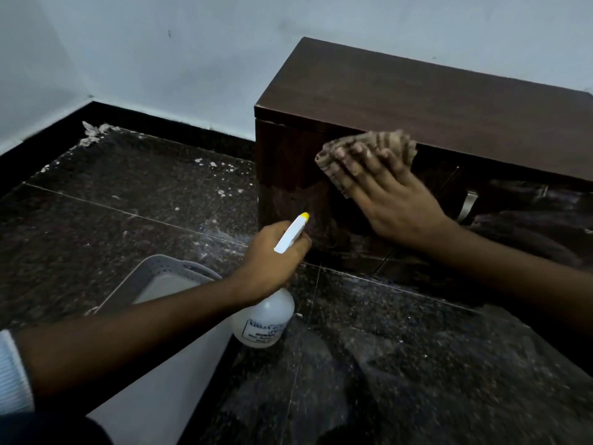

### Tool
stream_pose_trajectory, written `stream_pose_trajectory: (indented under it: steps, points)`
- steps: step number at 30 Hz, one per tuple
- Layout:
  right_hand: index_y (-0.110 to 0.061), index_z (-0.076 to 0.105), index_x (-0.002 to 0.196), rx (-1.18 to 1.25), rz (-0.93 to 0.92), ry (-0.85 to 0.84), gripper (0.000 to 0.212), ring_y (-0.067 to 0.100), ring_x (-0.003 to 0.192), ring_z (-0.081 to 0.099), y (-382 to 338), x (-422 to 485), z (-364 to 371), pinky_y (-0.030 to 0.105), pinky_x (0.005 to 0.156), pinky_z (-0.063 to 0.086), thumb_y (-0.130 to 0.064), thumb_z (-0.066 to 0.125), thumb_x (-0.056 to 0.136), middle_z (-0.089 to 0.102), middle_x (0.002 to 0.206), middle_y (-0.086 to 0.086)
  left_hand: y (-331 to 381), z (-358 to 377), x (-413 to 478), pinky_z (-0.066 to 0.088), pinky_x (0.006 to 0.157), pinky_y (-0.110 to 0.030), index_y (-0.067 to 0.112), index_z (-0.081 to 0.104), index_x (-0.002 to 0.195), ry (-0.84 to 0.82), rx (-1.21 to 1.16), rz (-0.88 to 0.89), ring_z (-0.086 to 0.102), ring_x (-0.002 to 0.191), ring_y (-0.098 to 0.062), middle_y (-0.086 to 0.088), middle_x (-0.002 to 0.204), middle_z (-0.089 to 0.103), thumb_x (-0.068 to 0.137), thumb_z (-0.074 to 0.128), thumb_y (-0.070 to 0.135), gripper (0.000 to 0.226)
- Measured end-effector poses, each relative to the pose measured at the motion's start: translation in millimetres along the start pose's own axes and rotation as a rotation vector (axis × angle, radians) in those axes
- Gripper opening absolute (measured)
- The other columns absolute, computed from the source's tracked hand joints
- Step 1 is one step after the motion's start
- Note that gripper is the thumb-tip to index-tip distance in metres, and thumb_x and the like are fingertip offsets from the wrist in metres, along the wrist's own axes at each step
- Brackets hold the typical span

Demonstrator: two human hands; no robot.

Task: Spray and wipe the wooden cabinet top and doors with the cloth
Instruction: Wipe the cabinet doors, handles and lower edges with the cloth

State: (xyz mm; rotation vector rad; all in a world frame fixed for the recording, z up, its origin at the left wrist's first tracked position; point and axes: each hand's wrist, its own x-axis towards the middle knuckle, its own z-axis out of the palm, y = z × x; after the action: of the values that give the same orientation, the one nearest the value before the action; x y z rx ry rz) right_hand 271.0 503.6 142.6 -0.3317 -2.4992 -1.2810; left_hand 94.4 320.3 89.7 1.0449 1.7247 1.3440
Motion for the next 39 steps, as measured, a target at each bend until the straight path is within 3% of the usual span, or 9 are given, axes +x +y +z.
stream_pose_trajectory:
  steps: [2, 5, 9, 13, 18, 25, 30, 34, 39]
  points:
    - [-0.006, 0.01, 0.163, 0.002, -0.146, -0.082, 0.069, 0.033, 0.157, 0.011, -19.7, -17.8, 18.9, 0.049, 0.127, 0.002, -0.026, 0.036, 0.102, 0.009, 0.169, 0.016, 0.7, -2.7, -0.9, 0.04, 0.05, -0.042, -0.006, 0.051, 0.086, 0.0, 0.006, -0.005, 0.049, 0.055, -0.027, -0.011, 0.062, 0.046, 0.101, 0.065, 0.019, 0.032]
    - [-0.006, -0.001, 0.162, -0.057, -0.402, -0.285, 0.078, 0.028, 0.157, -0.005, -42.0, -42.0, 41.6, 0.047, 0.125, -0.015, -0.036, 0.039, 0.102, -0.007, 0.169, 0.015, 2.4, -9.3, -3.4, 0.04, 0.054, -0.043, -0.007, 0.055, 0.091, 0.022, -0.002, -0.003, 0.05, 0.058, -0.026, -0.012, 0.065, 0.048, 0.096, 0.064, 0.026, 0.035]
    - [-0.01, 0.019, 0.162, 0.14, -0.177, -0.084, 0.068, 0.025, 0.157, 0.01, -27.8, -10.9, 21.2, 0.043, 0.127, 0.002, -0.022, 0.034, 0.097, 0.015, 0.169, 0.011, -1.2, -16.7, -2.5, 0.039, 0.054, -0.042, -0.006, 0.053, 0.09, 0.027, -0.006, 0.0, 0.048, 0.058, -0.025, -0.009, 0.063, 0.046, 0.1, 0.065, 0.024, 0.033]
    - [-0.008, 0.014, 0.163, 0.07, 0.046, 0.081, 0.064, 0.029, 0.157, 0.0, -17.4, 17.9, 8.7, 0.044, 0.126, 0.0, -0.013, 0.025, 0.1, 0.01, 0.17, 0.011, -7.2, -22.1, -0.6, 0.042, 0.053, -0.043, -0.004, 0.052, 0.087, 0.037, 0.033, 0.001, 0.049, 0.057, -0.024, -0.01, 0.063, 0.047, 0.099, 0.064, 0.025, 0.033]
    - [-0.004, 0.007, 0.162, 0.105, -0.22, -0.012, 0.07, 0.027, 0.157, 0.006, -41.7, 4.9, 31.4, 0.041, 0.126, -0.011, -0.018, 0.032, 0.098, 0.0, 0.168, 0.014, -13.9, -28.7, -0.4, 0.041, 0.052, -0.042, -0.009, 0.052, 0.089, 0.06, 0.012, -0.057, 0.05, 0.057, -0.026, -0.013, 0.064, 0.048, 0.102, 0.064, 0.016, 0.031]
    - [-0.006, 0.016, 0.162, 0.063, 0.071, 0.183, 0.061, 0.031, 0.156, 0.007, -22.2, 47.9, 3.4, 0.044, 0.124, -0.002, -0.012, 0.025, 0.102, 0.013, 0.169, 0.012, -28.0, -33.1, 0.6, 0.041, 0.049, -0.039, -0.003, 0.048, 0.082, 0.102, 0.011, -0.113, 0.05, 0.054, -0.025, -0.008, 0.06, 0.047, 0.102, 0.065, 0.017, 0.033]
    - [-0.002, 0.009, 0.162, 0.026, -0.301, -0.138, 0.07, 0.03, 0.158, 0.008, -59.4, 14.4, 34.2, 0.044, 0.127, -0.003, -0.025, 0.037, 0.102, 0.006, 0.17, 0.016, -27.5, -38.5, -1.8, 0.041, 0.049, -0.038, 0.004, 0.05, 0.078, 0.119, 0.001, -0.138, 0.049, 0.054, -0.025, -0.006, 0.058, 0.047, 0.103, 0.064, 0.017, 0.032]
    - [-0.006, 0.01, 0.163, 0.136, -0.157, -0.015, 0.062, 0.028, 0.157, 0.004, -42.9, 40.8, 12.0, 0.044, 0.127, 0.005, -0.017, 0.024, 0.104, 0.008, 0.171, 0.011, -24.4, -39.3, -5.1, 0.038, 0.05, -0.039, -0.012, 0.052, 0.09, 0.14, -0.02, -0.151, 0.046, 0.055, -0.024, -0.015, 0.07, 0.053, 0.103, 0.063, 0.014, 0.031]
    - [-0.007, 0.004, 0.163, 0.121, -0.007, 0.095, 0.06, 0.032, 0.157, 0.008, -36.8, 61.7, -1.7, 0.047, 0.127, 0.011, -0.013, 0.021, 0.106, 0.01, 0.171, 0.012, -26.2, -44.9, -4.1, 0.041, 0.049, -0.038, -0.012, 0.052, 0.092, 0.136, -0.012, -0.138, 0.048, 0.055, -0.025, -0.022, 0.069, 0.051, 0.103, 0.067, 0.021, 0.038]
